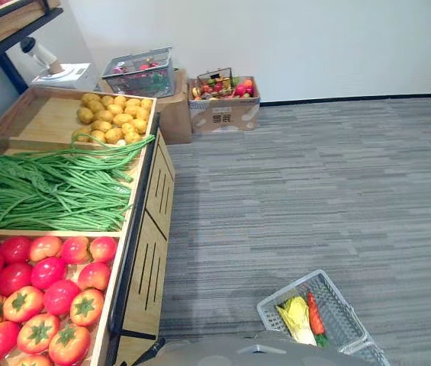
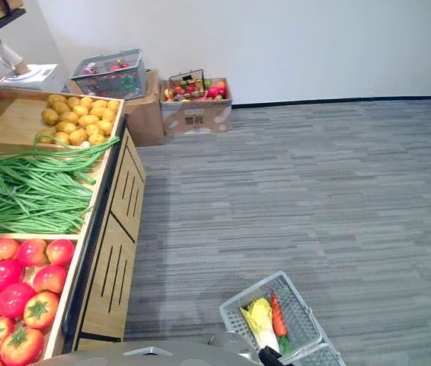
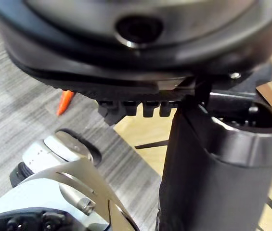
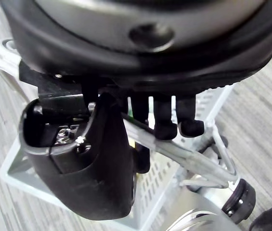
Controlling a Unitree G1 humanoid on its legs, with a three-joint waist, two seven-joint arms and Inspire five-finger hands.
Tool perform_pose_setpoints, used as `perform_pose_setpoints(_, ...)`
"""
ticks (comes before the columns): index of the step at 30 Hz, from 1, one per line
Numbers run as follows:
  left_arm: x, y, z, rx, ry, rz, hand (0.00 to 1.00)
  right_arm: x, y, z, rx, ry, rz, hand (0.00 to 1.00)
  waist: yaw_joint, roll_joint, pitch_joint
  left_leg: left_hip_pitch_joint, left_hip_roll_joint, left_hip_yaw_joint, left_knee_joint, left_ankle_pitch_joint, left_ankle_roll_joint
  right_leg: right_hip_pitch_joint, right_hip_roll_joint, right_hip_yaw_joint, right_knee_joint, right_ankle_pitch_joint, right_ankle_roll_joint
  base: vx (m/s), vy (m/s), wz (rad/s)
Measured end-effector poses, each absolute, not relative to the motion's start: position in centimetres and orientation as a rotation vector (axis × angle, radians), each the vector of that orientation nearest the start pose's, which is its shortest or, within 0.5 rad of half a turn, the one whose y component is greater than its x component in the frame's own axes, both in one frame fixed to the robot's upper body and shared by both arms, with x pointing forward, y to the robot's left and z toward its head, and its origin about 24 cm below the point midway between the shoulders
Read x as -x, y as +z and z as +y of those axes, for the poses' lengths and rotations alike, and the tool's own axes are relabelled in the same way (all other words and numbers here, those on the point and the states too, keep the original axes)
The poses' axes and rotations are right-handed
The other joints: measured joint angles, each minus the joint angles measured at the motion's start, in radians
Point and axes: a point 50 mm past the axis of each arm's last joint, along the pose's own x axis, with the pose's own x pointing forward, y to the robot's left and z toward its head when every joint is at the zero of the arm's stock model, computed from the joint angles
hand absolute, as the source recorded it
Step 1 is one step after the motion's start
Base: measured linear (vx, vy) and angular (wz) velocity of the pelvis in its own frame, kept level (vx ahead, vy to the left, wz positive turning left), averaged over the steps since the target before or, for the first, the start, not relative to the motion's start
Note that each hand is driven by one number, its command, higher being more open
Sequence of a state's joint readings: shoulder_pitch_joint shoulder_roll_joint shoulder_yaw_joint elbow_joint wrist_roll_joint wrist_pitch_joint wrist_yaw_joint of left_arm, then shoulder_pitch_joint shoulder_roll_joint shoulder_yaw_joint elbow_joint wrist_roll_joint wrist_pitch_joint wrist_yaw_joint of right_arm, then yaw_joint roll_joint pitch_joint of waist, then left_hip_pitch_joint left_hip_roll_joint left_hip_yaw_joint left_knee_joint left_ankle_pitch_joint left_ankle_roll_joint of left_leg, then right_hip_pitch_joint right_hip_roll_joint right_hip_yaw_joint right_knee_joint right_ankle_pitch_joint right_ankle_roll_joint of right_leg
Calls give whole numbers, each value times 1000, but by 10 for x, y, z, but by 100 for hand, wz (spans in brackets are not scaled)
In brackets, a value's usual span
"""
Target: Pick vegetable in the basket
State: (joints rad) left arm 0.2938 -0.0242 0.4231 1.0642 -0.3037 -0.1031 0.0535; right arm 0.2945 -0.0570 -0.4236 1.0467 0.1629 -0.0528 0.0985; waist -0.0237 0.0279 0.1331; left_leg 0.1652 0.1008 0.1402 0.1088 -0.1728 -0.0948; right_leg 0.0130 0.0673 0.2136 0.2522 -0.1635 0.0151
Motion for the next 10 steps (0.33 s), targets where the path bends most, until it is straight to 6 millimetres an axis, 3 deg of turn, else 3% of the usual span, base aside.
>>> perform_pose_setpoints(5, 7, -170, 200, 385, 708, 1192, 100, 2, -166, -224, -333, -544, 1188, 0, 1, 7, -5, -2, -2, -1, -13, 0, -1, -12, 5, 14, -14, 10, 10, -22, 20, -11)
perform_pose_setpoints(10, 9, -172, 196, 359, 678, 1220, 100, 1, -165, -227, -325, -551, 1178, 0, 13, 19, -12, 1, -2, -4, -25, 13, -2, -11, 6, 13, -27, 21, -2, 49, 21, 0)
